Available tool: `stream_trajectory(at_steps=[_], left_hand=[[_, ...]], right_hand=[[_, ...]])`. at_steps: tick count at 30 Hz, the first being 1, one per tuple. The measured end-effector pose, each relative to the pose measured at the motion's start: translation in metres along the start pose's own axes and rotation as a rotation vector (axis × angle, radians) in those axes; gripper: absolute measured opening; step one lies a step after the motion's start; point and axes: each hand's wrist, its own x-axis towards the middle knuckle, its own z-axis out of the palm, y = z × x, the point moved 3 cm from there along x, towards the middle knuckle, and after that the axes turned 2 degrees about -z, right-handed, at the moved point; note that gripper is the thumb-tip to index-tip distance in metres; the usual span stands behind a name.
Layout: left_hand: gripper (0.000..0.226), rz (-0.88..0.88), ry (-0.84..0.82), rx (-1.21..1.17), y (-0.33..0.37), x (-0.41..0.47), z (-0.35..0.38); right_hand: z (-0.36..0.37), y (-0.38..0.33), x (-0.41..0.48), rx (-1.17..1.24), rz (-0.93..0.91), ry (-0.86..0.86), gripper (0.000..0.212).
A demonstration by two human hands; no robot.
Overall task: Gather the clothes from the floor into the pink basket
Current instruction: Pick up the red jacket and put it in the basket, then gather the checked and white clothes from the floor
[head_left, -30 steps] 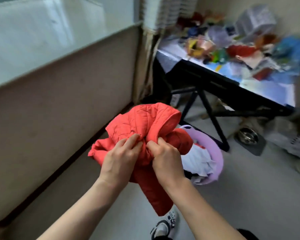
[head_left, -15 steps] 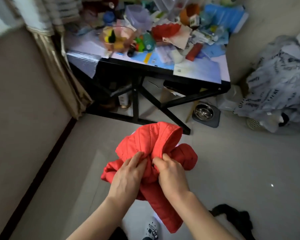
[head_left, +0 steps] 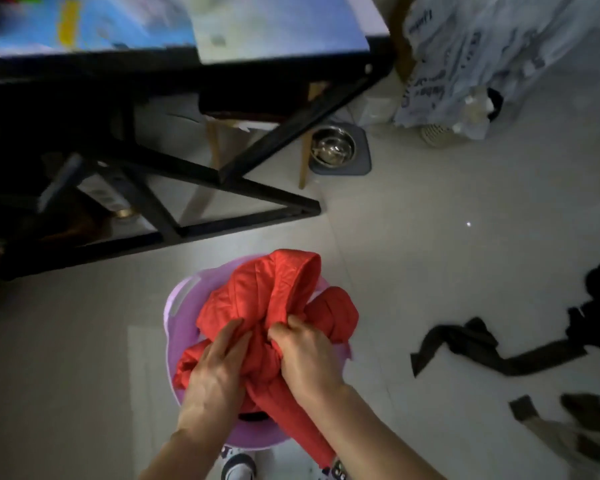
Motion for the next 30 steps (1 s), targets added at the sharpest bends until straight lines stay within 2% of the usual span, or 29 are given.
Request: stream_trajectory(at_steps=[1,3,6,8,10,13,17,19,22,26,30], left_hand=[[0.043,-0.001,0.002,0.007,-0.011,0.010,0.011],[0.048,0.000,-0.040,0.042,-0.039,0.030,0.051],[0.075,-0.042,-0.242,0.321,-0.062,0.050,0.096],[0.085,-0.077,-0.377,0.491,-0.073,0.054,0.120],[0.089,-0.057,-0.422,0.550,-0.071,0.056,0.136],[0.096,-0.023,-0.430,0.564,-0.063,0.056,0.141],[0.102,0.067,-0.403,0.602,-0.039,0.052,0.143],[0.103,0.101,-0.401,0.627,-0.017,0.051,0.145],[0.108,0.168,-0.346,0.642,0.025,0.048,0.152],[0.107,0.349,-0.324,0.663,0.106,0.041,0.180],[0.107,0.462,-0.369,0.676,0.206,0.029,0.209]], right_hand=[[0.013,0.007,0.011,0.030,0.003,0.004,0.012],[0.052,0.032,0.030,0.102,0.027,-0.021,0.028],[0.100,0.061,0.044,0.057,0.029,-0.244,0.045],[0.132,0.079,0.042,0.016,0.111,-0.436,0.057],[0.148,0.087,0.035,-0.023,0.202,-0.483,0.054],[0.150,0.091,0.021,-0.032,0.285,-0.382,0.063],[0.127,0.107,-0.001,0.061,0.325,-0.107,0.077],[0.108,0.120,-0.015,0.077,0.342,-0.052,0.080],[0.077,0.144,-0.038,0.040,0.419,0.041,0.099],[0.038,0.200,-0.090,0.052,0.482,0.071,0.098],[0.002,0.256,-0.149,0.036,0.562,0.139,0.105]])
